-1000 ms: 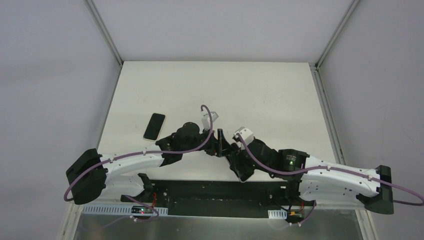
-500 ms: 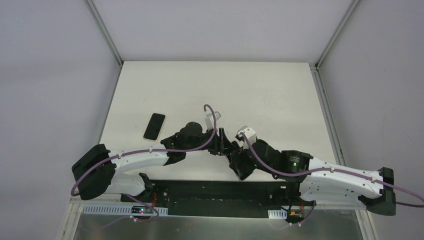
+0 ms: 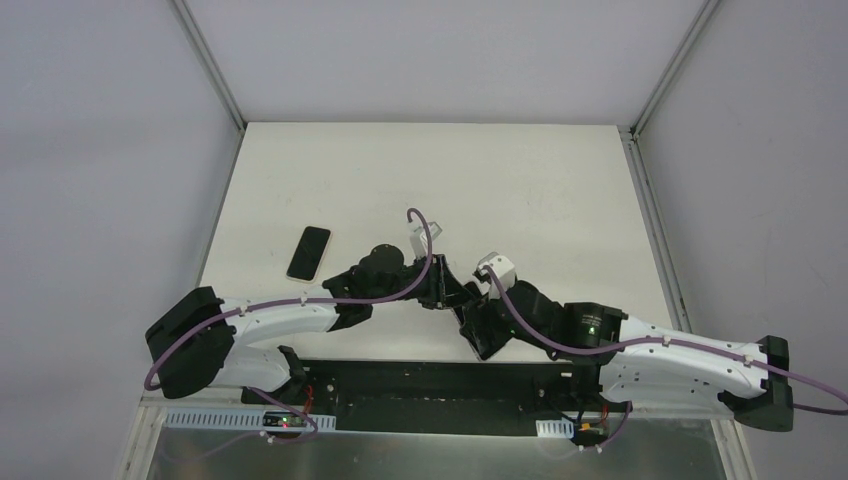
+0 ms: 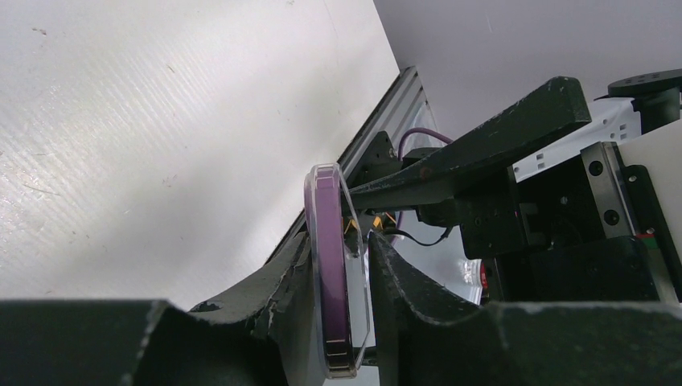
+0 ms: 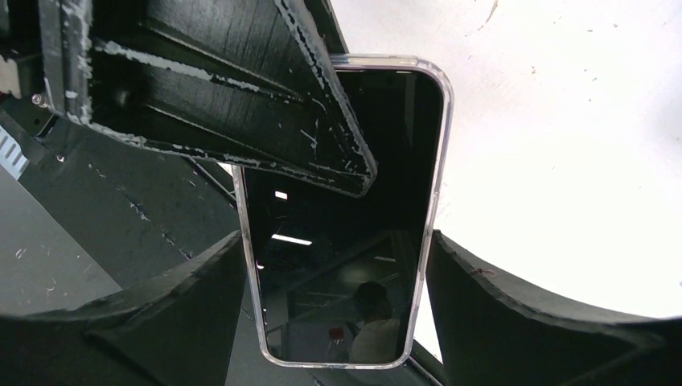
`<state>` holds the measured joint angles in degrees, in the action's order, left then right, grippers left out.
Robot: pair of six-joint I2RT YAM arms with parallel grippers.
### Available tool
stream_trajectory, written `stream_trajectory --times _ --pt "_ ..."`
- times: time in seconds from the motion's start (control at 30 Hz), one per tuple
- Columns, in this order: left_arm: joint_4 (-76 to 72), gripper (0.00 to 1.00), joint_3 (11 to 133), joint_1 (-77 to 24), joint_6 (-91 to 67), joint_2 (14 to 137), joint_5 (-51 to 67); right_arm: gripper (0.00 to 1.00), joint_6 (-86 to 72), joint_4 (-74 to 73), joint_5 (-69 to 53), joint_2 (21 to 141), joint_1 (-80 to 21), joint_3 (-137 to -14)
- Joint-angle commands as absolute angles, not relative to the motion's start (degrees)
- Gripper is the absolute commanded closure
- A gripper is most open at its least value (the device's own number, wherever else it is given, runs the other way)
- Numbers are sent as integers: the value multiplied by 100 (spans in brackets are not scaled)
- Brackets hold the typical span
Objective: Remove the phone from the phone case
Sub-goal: Remove the phone case from the phone.
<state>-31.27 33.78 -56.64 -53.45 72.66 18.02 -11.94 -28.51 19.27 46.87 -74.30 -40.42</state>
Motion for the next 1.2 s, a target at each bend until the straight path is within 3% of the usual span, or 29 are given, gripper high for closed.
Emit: stream_trajectory --times 0.0,0.13,0.37,0.43,0.47,0.57,0.6,0.9,1.17 --pt "-3613 69 3342 -5729 -5474 7312 2030 100 -1283 -2381 2142 4538 -7469 -4083" --pt "-3681 74 3315 -5732 -5495 7322 2037 100 -1290 -2373 2170 4540 -7478 -4081" --pt "-3765 98 3305 -5746 -5519 7337 2059 100 -1307 -2380 2193 4540 -7487 -4092" --pt "-3779 100 3297 -5747 -5527 7303 2050 98 -1365 -2400 2239 4548 -7488 -4108" --pt "-3787 100 3285 -5742 -5528 7285 2014 83 -1397 -2421 2256 4546 -7487 -4129" --pt "-3788 100 3184 -5732 -5499 7070 1781 8 -1612 -2504 2192 4532 -7488 -4254" --pt "-3788 100 3149 -5731 -5475 6944 1690 1 -1673 -2527 2110 4513 -7488 -4307" --pt "-3779 100 2781 -5300 -5591 5889 896 0 -2267 -2082 2265 3514 -7480 -4269" --pt "-3700 100 1966 -4430 -5737 3838 -332 1 -3153 -534 3191 2463 -7435 -2912"
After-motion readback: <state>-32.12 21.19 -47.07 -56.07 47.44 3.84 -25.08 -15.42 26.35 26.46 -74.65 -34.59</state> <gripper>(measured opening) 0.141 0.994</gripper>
